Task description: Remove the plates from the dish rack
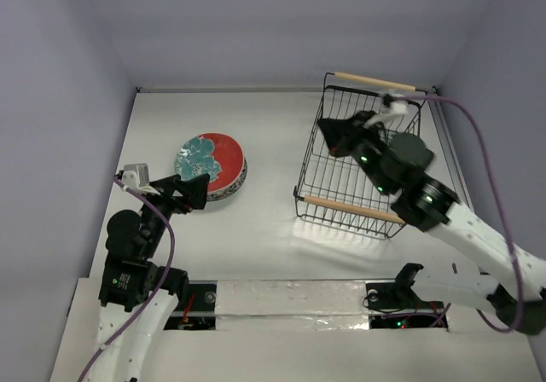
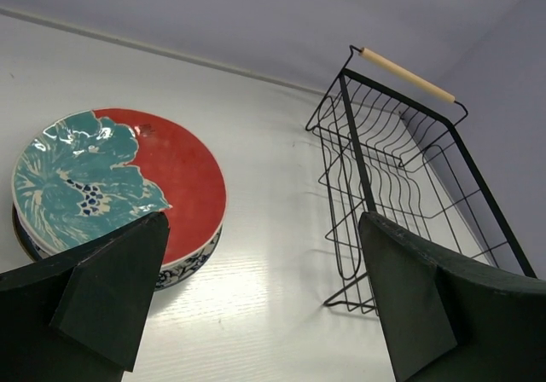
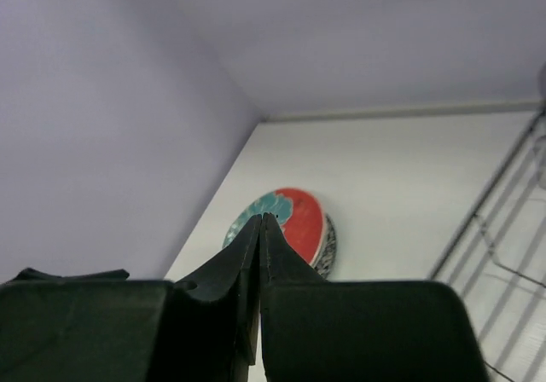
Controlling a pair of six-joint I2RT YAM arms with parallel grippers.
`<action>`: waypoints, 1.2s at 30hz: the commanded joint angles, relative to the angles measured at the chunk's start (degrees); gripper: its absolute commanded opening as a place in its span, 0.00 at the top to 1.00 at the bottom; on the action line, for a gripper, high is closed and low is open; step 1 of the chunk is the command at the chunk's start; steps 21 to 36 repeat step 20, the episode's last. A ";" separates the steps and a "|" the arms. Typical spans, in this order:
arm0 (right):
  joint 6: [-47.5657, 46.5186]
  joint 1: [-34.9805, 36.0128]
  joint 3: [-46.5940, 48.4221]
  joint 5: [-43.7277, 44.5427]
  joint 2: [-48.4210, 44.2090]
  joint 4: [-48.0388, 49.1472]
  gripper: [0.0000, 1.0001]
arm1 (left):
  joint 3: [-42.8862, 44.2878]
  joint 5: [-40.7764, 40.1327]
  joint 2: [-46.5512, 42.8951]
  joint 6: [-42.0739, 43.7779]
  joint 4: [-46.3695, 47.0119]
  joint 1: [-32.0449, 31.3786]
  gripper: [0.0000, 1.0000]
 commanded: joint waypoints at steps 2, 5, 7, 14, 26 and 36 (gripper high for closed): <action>-5.40 0.43 -7.26 12.41 -19.36 -3.22 0.69 | 3.12 1.54 0.01 1.22 2.91 0.36 0.06; -5.58 0.43 -10.87 18.48 -30.53 -6.74 0.30 | 6.02 1.02 0.62 1.66 2.83 0.36 0.05; -4.44 0.43 -12.88 22.26 -34.32 -8.32 0.19 | 8.99 1.28 0.89 1.84 3.17 0.36 0.05; -2.06 0.43 -15.62 24.21 -43.03 -10.44 0.17 | 18.76 1.63 2.99 2.54 2.91 0.36 0.05; -2.77 0.43 -15.62 23.07 -43.22 -9.04 0.18 | 19.39 2.16 3.35 2.89 3.26 0.36 0.04; -2.77 0.43 -15.62 23.07 -43.22 -9.04 0.18 | 19.39 2.16 3.35 2.89 3.26 0.36 0.04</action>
